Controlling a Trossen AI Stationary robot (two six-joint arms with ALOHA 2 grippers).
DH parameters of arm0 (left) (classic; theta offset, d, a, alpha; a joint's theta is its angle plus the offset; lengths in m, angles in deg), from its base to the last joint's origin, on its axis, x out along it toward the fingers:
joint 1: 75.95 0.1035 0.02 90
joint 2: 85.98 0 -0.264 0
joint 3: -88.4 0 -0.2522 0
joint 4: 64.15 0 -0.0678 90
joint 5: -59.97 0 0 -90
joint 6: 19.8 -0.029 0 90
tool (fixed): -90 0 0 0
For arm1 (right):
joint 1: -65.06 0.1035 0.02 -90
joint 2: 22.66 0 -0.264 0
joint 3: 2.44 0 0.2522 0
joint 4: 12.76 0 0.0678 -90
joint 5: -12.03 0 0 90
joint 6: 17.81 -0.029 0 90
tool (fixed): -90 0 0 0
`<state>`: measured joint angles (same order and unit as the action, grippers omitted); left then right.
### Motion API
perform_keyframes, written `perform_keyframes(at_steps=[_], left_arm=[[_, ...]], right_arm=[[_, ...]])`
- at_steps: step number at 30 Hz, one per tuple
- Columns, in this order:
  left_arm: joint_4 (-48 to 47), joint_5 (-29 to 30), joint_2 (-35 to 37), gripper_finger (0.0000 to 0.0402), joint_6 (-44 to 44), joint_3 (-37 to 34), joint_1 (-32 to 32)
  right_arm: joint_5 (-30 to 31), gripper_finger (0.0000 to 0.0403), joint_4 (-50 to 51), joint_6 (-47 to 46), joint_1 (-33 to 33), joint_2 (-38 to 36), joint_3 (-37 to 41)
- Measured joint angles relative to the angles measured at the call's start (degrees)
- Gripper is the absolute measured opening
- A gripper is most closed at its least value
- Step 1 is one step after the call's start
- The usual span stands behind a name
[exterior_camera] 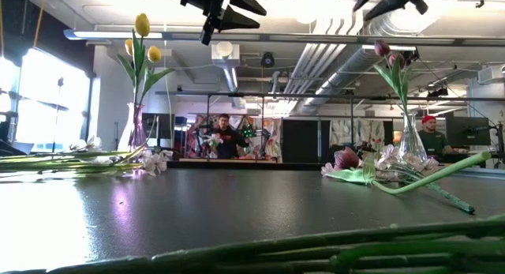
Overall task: Sort flowers into vase by color
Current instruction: Put the red flower into the top transparent vase
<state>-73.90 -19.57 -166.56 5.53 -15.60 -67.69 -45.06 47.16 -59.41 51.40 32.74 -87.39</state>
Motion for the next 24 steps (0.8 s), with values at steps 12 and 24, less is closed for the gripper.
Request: perform_keyframes(at_steps=[12, 24], left_arm=[[-3.1, -2.8, 0.0, 0.0122, 0.4, 0.0, 0.8], [-7.3, -5.3, 0.0, 0.0122, 1.6, 0.0, 0.7]], right_arm=[[-19.1, 0.0149, 0.8, -12.1, 7.8, 13.9, 8.0], [-26.3, 0.0149, 1.1, -27.3, 14.4, 32.0, 9.2]])
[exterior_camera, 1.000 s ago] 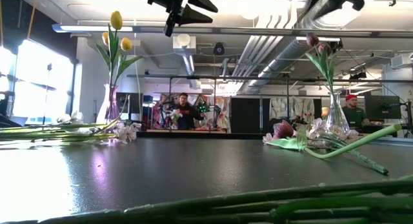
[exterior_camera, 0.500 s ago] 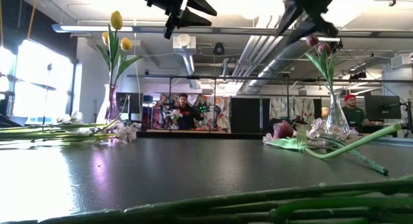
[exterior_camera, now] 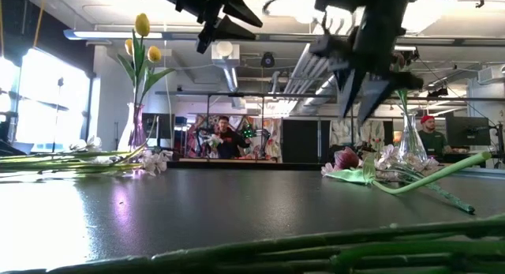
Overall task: Sort flowers into vase by color
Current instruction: Put the red flower into the top transparent vase
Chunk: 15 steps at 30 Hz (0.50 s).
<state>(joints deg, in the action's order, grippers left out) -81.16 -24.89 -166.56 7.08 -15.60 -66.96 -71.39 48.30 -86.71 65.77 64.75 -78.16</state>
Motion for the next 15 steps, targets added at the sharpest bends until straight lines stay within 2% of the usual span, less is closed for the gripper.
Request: perform_keyframes(at_steps=[6, 15], left_arm=[[-1.3, -0.2, 0.0, 0.0122, 0.0, 0.0, 0.0], [-4.5, -1.5, 0.0, 0.0122, -1.1, 0.0, 0.0]], right_arm=[[-2.5, 0.014, -0.7, -0.2, 0.0, 7.3, 0.0], [-5.7, 0.0081, -3.0, -1.1, -0.1, 12.6, 0.0]])
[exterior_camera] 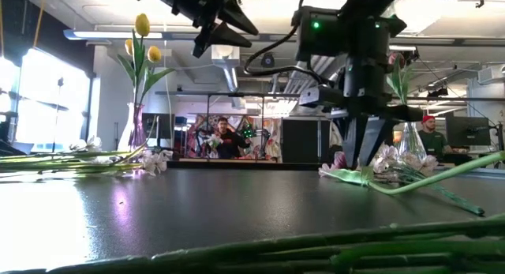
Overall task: Sort flowers into vase by color
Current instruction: Put the red flower into the top transparent vase
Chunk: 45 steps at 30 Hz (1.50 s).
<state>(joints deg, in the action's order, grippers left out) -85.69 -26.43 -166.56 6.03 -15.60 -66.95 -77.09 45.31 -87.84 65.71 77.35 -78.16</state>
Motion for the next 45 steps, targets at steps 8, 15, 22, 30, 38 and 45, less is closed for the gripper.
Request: perform_keyframes(at_steps=[8, 15, 22, 30, 38, 45], left_arm=[[-1.2, 0.0, 0.0, 0.0122, -1.0, 0.0, 0.0], [-1.3, 0.0, 0.0, 0.0122, -2.1, 0.0, 0.0], [-1.4, 0.0, 0.0, 0.0122, -2.2, 0.0, 0.0], [-1.5, 0.0, 0.0, 0.0122, -2.0, 0.0, 0.0], [-1.5, 0.0, 0.0, 0.0122, -1.9, 0.0, 0.0], [-1.4, 1.1, 0.0, 0.0122, -0.9, 0.0, 0.0]], right_arm=[[-1.3, 0.0048, -2.5, -1.1, -0.7, 0.1, 0.0], [-3.3, 0.0051, -2.9, -1.4, -1.9, 2.7, 0.0], [-4.7, 0.0047, -4.1, 1.0, -2.2, 5.7, -0.2], [-3.9, 0.0007, -6.6, 3.7, -2.1, 2.4, 0.1], [0.8, 0.0001, -12.8, 6.9, -2.1, -7.3, 0.0], [12.7, 0.0, -16.2, 12.1, -2.2, -18.1, 0.0]])
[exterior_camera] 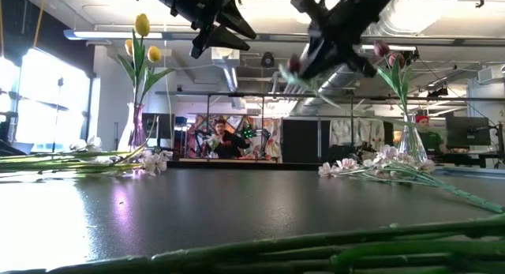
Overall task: Sort flowers into vase by color
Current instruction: Put the red flower into the top transparent vase
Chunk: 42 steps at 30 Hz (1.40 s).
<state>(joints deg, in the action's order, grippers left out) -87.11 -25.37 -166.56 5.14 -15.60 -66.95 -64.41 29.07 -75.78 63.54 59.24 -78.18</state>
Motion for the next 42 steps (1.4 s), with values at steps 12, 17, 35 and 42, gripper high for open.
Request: perform_keyframes(at_steps=[12, 17, 35, 42], left_arm=[[0.0, 1.8, 0.0, 0.0122, 0.5, 0.0, 0.1], [0.0, 2.0, 0.0, 0.0122, 1.4, 0.0, 0.2], [0.0, 3.4, 0.0, 0.0122, 2.0, 0.0, 0.4], [0.1, 3.5, 0.0, 0.0122, 2.0, 0.0, 1.2]], right_arm=[[17.5, 0.0, 0.4, 8.9, 0.0, -13.4, 0.0], [24.1, 0.0, 0.4, 11.8, 0.0, -16.5, 0.0], [56.7, 0.0, 9.7, 23.6, 0.0, -27.7, 0.0], [76.3, 0.0, 10.4, 33.1, 0.0, -28.4, 0.0]])
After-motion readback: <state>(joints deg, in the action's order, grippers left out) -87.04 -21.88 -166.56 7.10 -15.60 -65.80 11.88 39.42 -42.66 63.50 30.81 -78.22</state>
